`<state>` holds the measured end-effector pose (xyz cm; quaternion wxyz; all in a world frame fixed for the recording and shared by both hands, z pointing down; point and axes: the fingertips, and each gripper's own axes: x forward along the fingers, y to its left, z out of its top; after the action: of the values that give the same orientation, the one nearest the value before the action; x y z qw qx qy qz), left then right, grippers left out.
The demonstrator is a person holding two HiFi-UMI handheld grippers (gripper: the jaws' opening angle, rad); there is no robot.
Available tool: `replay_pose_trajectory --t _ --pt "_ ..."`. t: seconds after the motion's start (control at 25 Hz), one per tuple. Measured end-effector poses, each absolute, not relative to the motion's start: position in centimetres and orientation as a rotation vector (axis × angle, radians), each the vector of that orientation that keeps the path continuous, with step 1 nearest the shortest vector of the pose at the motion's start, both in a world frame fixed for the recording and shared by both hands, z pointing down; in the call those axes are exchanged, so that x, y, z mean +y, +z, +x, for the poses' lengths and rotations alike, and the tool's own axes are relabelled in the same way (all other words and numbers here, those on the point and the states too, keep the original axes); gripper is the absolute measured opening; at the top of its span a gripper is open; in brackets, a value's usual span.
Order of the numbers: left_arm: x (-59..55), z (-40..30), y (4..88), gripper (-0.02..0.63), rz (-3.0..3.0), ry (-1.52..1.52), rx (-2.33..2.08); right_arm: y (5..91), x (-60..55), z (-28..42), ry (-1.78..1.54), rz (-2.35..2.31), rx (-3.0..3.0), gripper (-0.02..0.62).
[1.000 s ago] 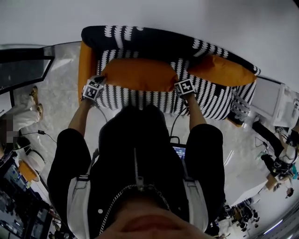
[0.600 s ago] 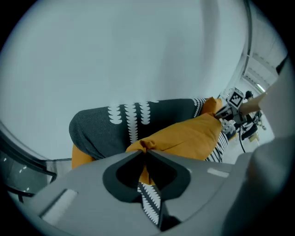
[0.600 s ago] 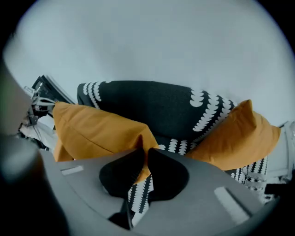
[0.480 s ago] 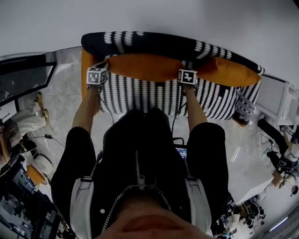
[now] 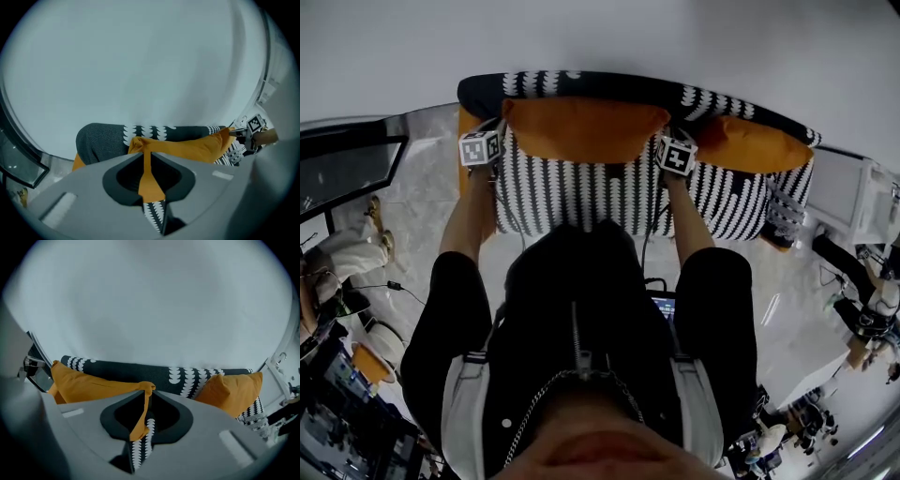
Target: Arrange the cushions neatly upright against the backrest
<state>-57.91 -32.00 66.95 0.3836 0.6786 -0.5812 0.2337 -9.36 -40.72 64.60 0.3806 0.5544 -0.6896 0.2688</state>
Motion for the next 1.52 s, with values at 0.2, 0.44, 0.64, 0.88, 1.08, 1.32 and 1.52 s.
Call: replay_pose_trajectory --t 0.2,0.44,0.64,0.88,1.08,1.32,1.52 --pt "-30.1 -57.8 64.3 0.044 1.796 0.550 -1.501 62.4 -38.8 -10.9 0.665 1.393 -1.822 0.004" --pt "-27.9 -53.5 59.3 0.009 1.980 0.418 -1.525 58.0 -35.5 -12.9 0.604 1.389 -1.930 0.003" --pt "-24.6 -49.9 55.4 0.011 2.093 0.390 -1.533 55.5 -30.0 -15.5 0.549 1.290 -2.040 0.003" --pt "-19.6 -39.8 52.5 0.011 2.182 0.364 -1.486 52.2 -23.2 -13.1 0.443 1.205 -2.105 0.003" --pt "-14.2 -29.8 49.2 0.009 2.259 0.324 -1.519 47.5 -18.6 -8.5 0.356 1.204 -2.278 0.003" --pt "-8.1 -20.7 45.6 0.009 2.266 0.303 -1.611 42.2 -11.7 -2.3 0.307 1.169 -2.453 0.002" --pt "-2.2 -14.6 42.7 0.009 2.291 0.247 -1.642 39.3 -5.1 2.0 0.293 1.154 -2.541 0.002"
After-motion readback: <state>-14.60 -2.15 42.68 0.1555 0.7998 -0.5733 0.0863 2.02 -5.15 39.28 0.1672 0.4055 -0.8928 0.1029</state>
